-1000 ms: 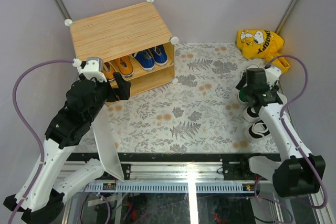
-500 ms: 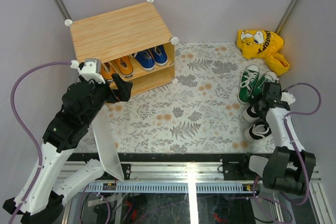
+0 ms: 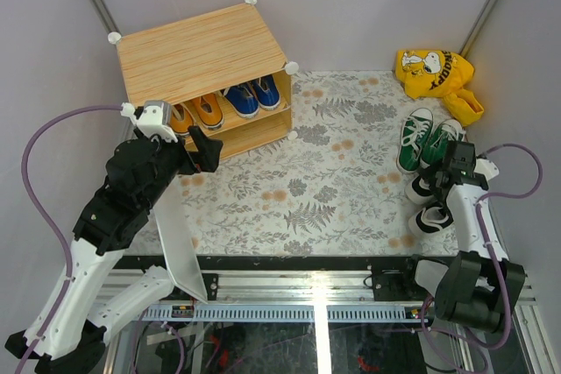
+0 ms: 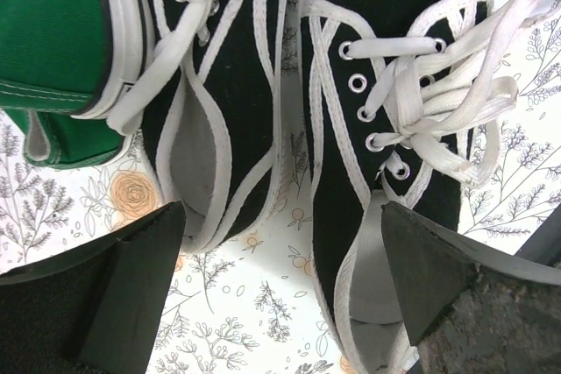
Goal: Place and organize the shoes in the shoe cabinet
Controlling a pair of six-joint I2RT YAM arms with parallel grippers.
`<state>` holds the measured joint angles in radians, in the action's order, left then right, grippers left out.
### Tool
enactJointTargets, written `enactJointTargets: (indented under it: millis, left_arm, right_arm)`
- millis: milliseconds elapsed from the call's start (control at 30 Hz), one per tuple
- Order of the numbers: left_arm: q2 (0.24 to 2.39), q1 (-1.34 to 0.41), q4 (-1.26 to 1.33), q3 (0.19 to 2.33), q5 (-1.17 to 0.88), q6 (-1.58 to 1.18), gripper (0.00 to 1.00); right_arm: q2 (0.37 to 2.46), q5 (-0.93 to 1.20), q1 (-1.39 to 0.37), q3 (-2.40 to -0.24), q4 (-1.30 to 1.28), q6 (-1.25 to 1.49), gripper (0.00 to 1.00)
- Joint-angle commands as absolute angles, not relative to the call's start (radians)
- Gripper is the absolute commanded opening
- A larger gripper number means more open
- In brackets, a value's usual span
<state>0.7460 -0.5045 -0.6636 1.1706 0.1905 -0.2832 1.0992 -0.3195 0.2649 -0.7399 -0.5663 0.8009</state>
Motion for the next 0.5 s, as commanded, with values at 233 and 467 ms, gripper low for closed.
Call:
enactJointTargets:
  millis: [233,467]
  left_arm:
    - [0.733,-0.511,-0.604,1.157,0.194,-0.282,1.0]
    - [0.749,-0.511,-0.618,1.168,0.201,-0.285,1.0]
  right_arm:
    - [1.189,-0.246,0.294,-0.617,-0.447,0.857,0.99]
    - [1.279,-0.202,0.309,-0.557,-0.32,0.845,0.73]
